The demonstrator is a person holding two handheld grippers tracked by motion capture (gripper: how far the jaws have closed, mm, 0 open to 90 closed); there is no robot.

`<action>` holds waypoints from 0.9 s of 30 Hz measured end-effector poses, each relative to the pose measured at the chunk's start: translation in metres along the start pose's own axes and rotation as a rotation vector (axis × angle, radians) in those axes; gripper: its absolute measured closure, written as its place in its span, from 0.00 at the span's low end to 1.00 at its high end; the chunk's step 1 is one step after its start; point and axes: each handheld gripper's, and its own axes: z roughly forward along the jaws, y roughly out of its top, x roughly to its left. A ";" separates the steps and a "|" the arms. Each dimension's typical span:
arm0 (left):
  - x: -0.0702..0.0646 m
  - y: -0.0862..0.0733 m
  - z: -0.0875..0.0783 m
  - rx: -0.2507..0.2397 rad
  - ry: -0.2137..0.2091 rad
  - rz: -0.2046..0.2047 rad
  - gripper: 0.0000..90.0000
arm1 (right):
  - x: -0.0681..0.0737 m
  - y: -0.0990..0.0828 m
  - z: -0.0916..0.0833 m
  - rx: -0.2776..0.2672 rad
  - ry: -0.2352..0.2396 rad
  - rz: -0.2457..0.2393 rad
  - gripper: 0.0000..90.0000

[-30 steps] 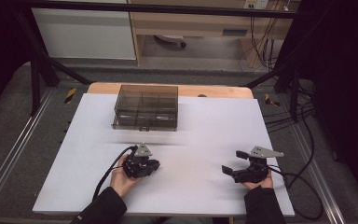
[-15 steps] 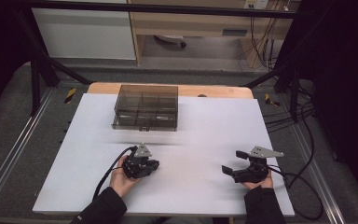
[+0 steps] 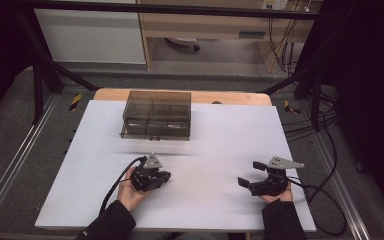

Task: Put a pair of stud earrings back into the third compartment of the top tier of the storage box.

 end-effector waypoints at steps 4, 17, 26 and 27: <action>-0.001 0.000 -0.002 -0.002 -0.002 -0.001 0.88 | 0.000 0.000 0.000 0.001 0.000 -0.001 0.02; -0.001 0.001 -0.010 -0.022 -0.002 -0.009 0.88 | 0.000 0.000 0.000 0.001 0.000 -0.001 0.02; 0.001 0.003 -0.017 -0.033 -0.003 -0.025 0.88 | 0.000 0.000 0.000 0.001 0.000 0.000 0.02; 0.001 0.003 -0.018 -0.035 -0.003 -0.027 0.88 | 0.000 0.000 0.000 0.002 0.000 0.000 0.02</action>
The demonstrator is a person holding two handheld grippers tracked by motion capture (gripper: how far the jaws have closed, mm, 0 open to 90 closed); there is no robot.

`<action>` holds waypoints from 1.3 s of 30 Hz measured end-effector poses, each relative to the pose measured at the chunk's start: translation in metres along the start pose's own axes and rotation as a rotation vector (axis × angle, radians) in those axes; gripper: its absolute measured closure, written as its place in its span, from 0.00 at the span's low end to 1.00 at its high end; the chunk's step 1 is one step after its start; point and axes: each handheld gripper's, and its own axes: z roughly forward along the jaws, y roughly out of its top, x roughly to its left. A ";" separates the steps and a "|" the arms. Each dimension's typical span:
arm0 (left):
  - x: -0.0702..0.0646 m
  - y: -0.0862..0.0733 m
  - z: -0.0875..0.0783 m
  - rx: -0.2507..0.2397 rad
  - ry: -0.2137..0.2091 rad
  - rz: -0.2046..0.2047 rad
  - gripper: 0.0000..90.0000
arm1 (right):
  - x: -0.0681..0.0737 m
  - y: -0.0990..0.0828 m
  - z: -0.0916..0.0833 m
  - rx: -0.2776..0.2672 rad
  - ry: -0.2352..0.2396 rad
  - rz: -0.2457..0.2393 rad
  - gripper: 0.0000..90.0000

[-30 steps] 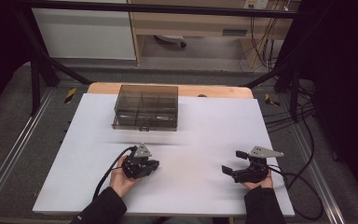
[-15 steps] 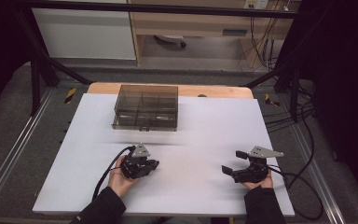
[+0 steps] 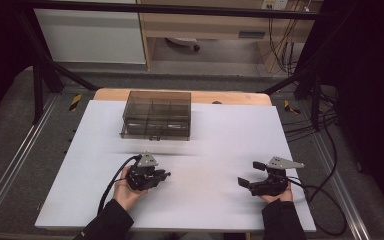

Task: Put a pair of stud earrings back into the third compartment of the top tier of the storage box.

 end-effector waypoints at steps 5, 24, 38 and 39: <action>0.001 0.001 -0.004 -0.009 0.002 -0.007 0.88 | 0.000 0.000 0.000 0.001 0.000 -0.004 0.02; 0.004 0.011 -0.019 -0.031 0.017 -0.033 0.88 | 0.000 0.000 0.000 0.004 0.000 -0.004 0.02; 0.009 0.038 -0.035 -0.059 0.040 -0.014 0.88 | 0.000 0.000 0.000 0.004 -0.001 -0.006 0.02; 0.009 0.040 -0.035 -0.062 0.040 -0.013 0.88 | 0.000 0.000 0.000 0.004 -0.001 -0.007 0.02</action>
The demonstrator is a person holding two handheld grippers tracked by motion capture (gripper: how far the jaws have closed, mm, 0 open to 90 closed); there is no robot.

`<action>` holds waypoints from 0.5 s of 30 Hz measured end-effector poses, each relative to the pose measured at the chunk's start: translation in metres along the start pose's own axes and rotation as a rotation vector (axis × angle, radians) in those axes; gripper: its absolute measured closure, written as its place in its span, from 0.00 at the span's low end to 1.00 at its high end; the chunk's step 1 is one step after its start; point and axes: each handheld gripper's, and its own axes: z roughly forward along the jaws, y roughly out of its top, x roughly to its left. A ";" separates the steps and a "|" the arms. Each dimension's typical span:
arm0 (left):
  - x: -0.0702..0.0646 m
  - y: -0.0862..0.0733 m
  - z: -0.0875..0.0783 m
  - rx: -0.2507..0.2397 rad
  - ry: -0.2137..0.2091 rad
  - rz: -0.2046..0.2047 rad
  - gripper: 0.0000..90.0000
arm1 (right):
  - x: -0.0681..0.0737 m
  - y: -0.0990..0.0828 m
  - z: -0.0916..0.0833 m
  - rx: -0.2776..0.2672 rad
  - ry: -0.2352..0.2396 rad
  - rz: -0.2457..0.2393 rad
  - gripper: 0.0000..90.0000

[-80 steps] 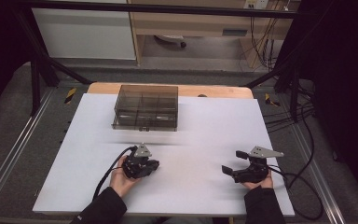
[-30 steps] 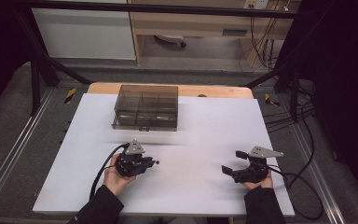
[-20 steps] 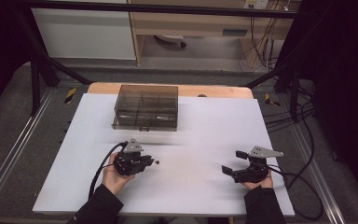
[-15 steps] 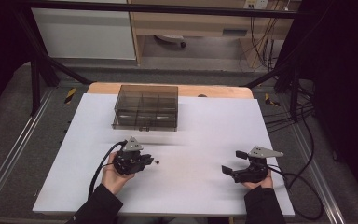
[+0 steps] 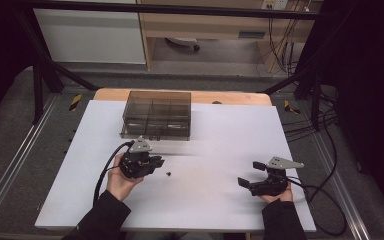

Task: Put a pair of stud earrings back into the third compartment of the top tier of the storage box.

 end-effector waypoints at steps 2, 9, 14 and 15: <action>0.001 0.006 0.000 -0.001 0.003 0.003 0.88 | 0.000 0.000 0.000 0.000 0.001 0.000 0.02; 0.003 0.023 0.000 0.001 0.012 -0.011 0.88 | 0.000 0.000 0.000 0.002 0.001 -0.001 0.02; 0.004 0.037 0.001 -0.028 0.006 0.006 0.88 | 0.000 0.000 0.000 0.003 0.000 -0.001 0.02; 0.005 0.039 0.001 -0.030 0.006 0.007 0.88 | 0.000 0.000 0.000 0.002 -0.001 -0.001 0.02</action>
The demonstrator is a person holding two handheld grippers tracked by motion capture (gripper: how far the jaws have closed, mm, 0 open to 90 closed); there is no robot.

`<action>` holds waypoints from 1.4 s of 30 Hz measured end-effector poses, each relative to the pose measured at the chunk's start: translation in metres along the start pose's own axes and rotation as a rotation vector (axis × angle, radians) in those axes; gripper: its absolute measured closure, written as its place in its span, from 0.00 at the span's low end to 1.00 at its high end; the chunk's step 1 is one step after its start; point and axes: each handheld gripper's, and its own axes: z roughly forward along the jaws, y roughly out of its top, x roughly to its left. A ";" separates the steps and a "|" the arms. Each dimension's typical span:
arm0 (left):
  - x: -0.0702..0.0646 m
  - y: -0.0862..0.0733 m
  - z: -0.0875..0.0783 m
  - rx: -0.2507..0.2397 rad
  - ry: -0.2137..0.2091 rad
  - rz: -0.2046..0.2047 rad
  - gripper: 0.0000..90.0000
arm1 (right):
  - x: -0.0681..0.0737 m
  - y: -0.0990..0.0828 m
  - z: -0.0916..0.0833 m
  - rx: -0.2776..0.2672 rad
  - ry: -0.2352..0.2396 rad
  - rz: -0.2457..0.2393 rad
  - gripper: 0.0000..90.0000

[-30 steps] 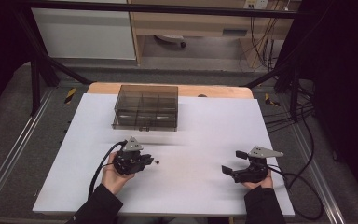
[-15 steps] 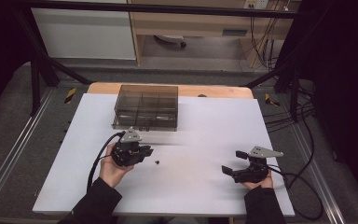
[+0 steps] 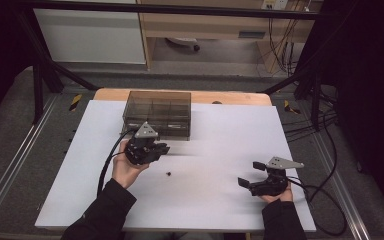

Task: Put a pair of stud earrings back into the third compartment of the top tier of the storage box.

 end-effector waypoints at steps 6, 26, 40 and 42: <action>0.004 0.012 0.003 -0.008 0.011 -0.006 0.88 | 0.000 0.000 0.000 0.001 0.000 0.000 0.02; 0.018 0.059 0.028 0.000 0.049 -0.002 0.88 | 0.000 0.000 0.000 0.004 -0.005 -0.002 0.02; 0.035 0.058 0.058 0.039 0.066 -0.028 0.88 | 0.001 0.000 0.000 0.008 -0.003 -0.001 0.02; 0.036 0.057 0.062 0.042 0.067 -0.032 0.88 | 0.001 0.000 0.000 0.006 -0.003 -0.001 0.02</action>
